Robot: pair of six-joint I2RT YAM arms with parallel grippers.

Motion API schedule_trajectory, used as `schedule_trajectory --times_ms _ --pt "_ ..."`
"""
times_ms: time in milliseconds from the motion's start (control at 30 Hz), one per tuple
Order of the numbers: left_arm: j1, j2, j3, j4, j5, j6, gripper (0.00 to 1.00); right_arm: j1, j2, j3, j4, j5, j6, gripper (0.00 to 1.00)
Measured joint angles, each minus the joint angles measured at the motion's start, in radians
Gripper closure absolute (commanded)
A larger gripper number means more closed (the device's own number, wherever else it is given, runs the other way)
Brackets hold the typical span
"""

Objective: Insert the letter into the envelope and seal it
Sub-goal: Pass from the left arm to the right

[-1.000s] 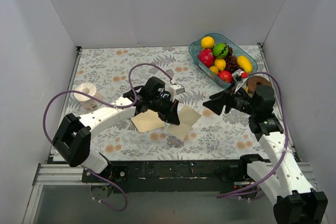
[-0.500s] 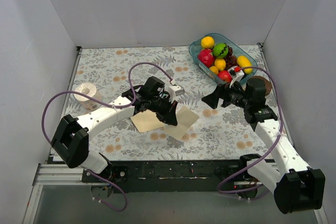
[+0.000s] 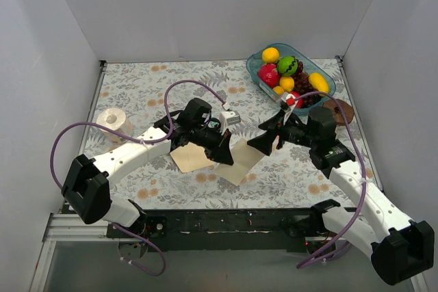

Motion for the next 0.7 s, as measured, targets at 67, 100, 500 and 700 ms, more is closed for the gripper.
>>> schedule_trajectory --times_ms 67,100,500,700 --pt "0.000 0.000 0.000 0.001 0.017 0.003 1.00 0.019 -0.006 -0.006 0.021 -0.015 -0.013 0.03" --pt "0.000 0.000 0.000 0.002 0.024 0.004 1.00 0.021 -0.011 -0.014 0.030 -0.023 -0.016 0.03" --pt "-0.002 0.000 0.001 -0.001 0.103 0.021 1.00 0.037 0.022 -0.021 0.037 -0.185 -0.065 0.08" --pt "-0.015 0.000 0.027 -0.012 0.117 0.027 1.00 0.063 0.075 -0.002 0.022 -0.242 -0.079 0.24"
